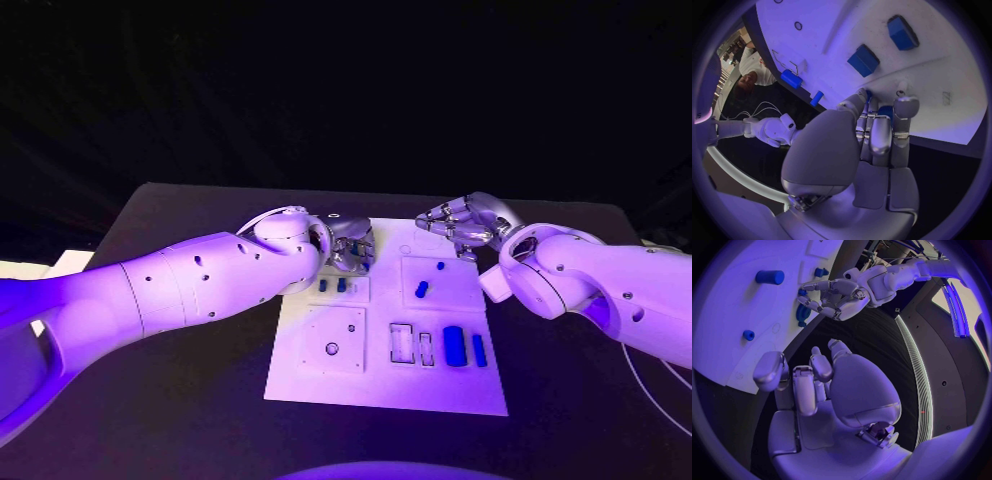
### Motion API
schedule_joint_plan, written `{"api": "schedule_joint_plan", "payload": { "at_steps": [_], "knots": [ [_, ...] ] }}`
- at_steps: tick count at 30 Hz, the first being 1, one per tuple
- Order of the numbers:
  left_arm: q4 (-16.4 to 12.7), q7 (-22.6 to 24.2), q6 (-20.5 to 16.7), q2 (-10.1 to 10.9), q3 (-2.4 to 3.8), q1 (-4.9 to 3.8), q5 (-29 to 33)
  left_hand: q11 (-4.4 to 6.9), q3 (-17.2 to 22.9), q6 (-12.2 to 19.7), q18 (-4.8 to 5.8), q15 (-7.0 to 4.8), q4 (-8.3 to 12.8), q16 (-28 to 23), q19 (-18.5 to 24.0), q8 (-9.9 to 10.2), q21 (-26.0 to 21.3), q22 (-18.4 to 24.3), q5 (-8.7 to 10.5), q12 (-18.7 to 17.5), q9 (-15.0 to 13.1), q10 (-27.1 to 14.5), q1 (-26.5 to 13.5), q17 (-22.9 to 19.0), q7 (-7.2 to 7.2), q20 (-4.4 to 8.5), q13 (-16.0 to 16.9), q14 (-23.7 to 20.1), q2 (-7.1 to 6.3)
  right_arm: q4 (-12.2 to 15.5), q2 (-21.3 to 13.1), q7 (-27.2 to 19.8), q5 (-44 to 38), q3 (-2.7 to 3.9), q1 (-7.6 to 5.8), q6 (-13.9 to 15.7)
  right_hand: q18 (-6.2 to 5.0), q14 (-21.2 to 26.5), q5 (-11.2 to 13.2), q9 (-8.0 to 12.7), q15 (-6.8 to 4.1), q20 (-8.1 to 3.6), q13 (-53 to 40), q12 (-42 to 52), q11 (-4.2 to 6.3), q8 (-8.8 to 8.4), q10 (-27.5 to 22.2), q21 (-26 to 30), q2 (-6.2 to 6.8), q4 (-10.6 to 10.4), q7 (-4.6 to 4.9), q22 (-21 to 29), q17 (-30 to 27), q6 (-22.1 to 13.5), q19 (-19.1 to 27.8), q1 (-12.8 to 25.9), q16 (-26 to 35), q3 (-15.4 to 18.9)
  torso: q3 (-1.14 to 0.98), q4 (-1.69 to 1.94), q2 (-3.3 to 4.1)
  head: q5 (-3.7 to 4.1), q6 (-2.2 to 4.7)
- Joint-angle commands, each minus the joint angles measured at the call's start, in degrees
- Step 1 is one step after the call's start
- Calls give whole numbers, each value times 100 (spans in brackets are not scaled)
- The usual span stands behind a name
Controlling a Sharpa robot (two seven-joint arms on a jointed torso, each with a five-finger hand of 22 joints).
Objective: Assemble the parts on the task board
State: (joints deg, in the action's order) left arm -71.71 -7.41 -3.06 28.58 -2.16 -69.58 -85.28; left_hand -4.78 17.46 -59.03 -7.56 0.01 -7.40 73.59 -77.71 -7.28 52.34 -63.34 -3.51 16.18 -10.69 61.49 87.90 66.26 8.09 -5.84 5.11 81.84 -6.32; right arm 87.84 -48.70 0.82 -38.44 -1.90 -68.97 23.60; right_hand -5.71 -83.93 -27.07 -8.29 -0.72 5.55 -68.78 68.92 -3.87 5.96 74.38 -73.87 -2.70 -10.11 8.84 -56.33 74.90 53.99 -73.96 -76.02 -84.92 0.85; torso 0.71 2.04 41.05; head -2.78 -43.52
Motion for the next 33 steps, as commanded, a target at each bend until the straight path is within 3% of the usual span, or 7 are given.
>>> {"api": "schedule_joint_plan", "payload": {
  "at_steps": [1,7,16,23,33],
  "knots": [
    [9,-150,267,-18,-18,22,-88,9,73,-70,60,6,12,87,-44,40,114,-103,0,-41,21,58,-3,61,-7,0,-14,56,50,9,4,-16,-114,0,4,-92,-81,-395,2,-5,29,-3,0,-19,-7,-29,-28,27,-22,-14,18,3,706,-38,18,-31,30,-5,3,-1,-1,-3,0],
    [15,-160,268,-34,-18,22,-89,33,155,-147,81,-3,26,200,-61,44,297,-272,2,-26,46,162,-38,140,-18,6,-10,71,69,14,0,-15,-118,0,4,-90,-80,-397,0,-6,29,-3,-4,-15,-7,-28,-25,24,-24,-16,18,-3,712,-37,15,-31,27,-5,1,4,-1,13,-18],
    [-13,-98,33,-18,-15,22,-119,113,378,-479,224,-76,220,396,-340,-25,1184,-935,0,-50,45,539,73,281,-40,67,33,183,92,16,0,-20,-113,0,4,-88,-80,-397,0,-6,29,-3,-4,-15,-7,-28,-25,24,-24,-16,18,-3,712,-37,15,-31,27,-5,5,-5,2,12,-6],
    [-178,-25,-228,116,30,23,27,112,464,-523,245,-77,270,409,-369,10,1323,-1055,1,-139,69,613,30,253,-27,75,39,198,71,13,-2,-25,-111,0,4,-85,-80,-397,0,-6,29,-3,-4,-15,-7,-28,-25,24,-24,-16,18,-3,712,-37,15,-31,27,-5,6,-2,2,41,-3],
    [-590,-44,-456,488,195,18,424,92,529,-489,252,-64,286,417,-364,87,1375,-1116,2,-235,110,661,-48,227,6,67,43,204,42,26,-15,-49,-111,-1,6,-78,-79,-399,-7,-8,29,-3,-12,-5,-6,-23,-18,24,-32,-19,16,-5,718,-32,13,-35,22,-9,-1,-2,-8,51,6]
  ]
}}
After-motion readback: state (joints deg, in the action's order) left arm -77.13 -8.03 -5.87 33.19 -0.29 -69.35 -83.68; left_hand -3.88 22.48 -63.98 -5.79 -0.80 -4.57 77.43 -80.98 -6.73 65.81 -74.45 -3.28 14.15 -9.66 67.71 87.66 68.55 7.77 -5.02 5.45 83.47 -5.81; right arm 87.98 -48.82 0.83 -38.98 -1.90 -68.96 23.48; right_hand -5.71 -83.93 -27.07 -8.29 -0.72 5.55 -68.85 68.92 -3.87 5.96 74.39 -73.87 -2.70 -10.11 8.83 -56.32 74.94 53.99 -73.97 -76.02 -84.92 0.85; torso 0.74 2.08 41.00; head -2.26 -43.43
